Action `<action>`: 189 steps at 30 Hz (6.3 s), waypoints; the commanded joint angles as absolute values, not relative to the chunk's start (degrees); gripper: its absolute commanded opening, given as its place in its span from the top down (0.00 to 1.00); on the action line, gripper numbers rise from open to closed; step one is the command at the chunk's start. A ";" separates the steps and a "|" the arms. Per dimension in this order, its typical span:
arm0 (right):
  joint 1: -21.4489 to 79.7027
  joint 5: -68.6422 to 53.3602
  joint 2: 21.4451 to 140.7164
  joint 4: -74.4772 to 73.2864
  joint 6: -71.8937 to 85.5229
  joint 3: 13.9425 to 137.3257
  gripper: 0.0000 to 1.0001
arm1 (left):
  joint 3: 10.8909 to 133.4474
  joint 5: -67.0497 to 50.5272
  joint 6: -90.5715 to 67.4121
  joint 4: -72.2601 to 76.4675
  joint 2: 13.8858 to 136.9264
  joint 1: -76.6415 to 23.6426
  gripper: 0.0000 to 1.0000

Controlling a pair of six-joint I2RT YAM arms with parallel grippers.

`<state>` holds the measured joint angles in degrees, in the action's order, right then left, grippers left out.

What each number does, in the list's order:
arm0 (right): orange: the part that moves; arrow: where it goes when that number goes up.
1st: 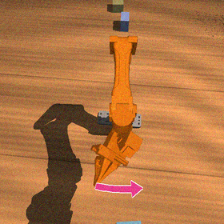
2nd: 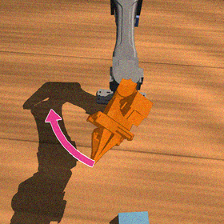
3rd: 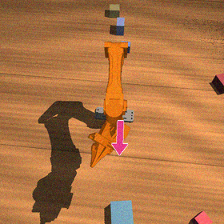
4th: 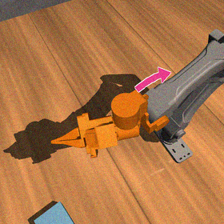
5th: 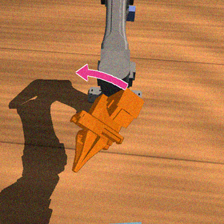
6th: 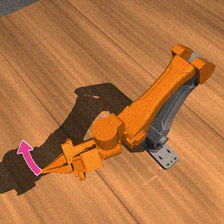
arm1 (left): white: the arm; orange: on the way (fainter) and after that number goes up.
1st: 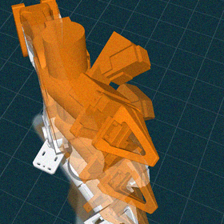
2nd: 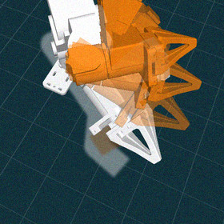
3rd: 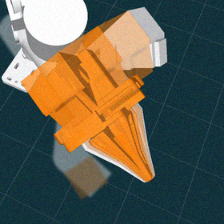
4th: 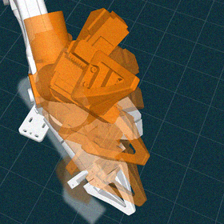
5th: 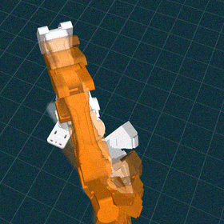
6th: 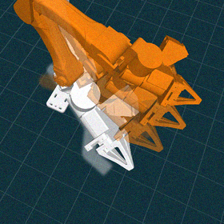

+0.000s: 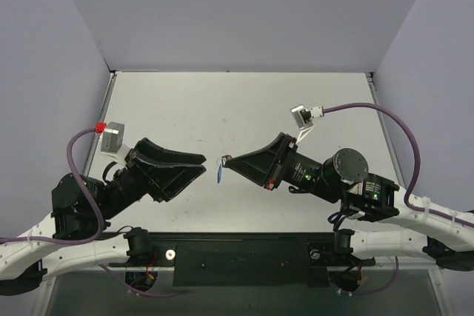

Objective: Remove the keys from the keyring

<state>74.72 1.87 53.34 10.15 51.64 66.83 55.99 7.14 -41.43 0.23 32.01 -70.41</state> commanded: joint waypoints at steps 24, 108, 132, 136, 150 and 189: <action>75.32 2.81 52.91 16.61 52.21 67.76 1.00 | 54.41 5.01 -42.63 9.05 34.45 -70.58 0.54; 79.45 3.08 56.95 -1.39 50.27 72.95 1.00 | 87.09 -8.52 -34.45 -35.41 49.74 -70.49 1.00; 80.07 3.07 59.94 -12.73 49.48 79.62 1.00 | 104.49 -24.60 -39.20 -47.80 63.36 -59.95 1.00; 79.98 4.04 61.35 -17.30 48.87 82.70 1.00 | 108.19 -24.44 -38.32 -53.96 66.61 -57.23 1.00; 79.98 24.95 57.93 -36.64 52.99 81.49 1.00 | 91.42 9.31 -36.30 -62.67 61.97 -56.87 1.00; 38.24 -5.54 94.13 -33.14 43.94 83.23 0.98 | 44.74 36.56 -25.93 -38.32 25.05 -56.25 1.00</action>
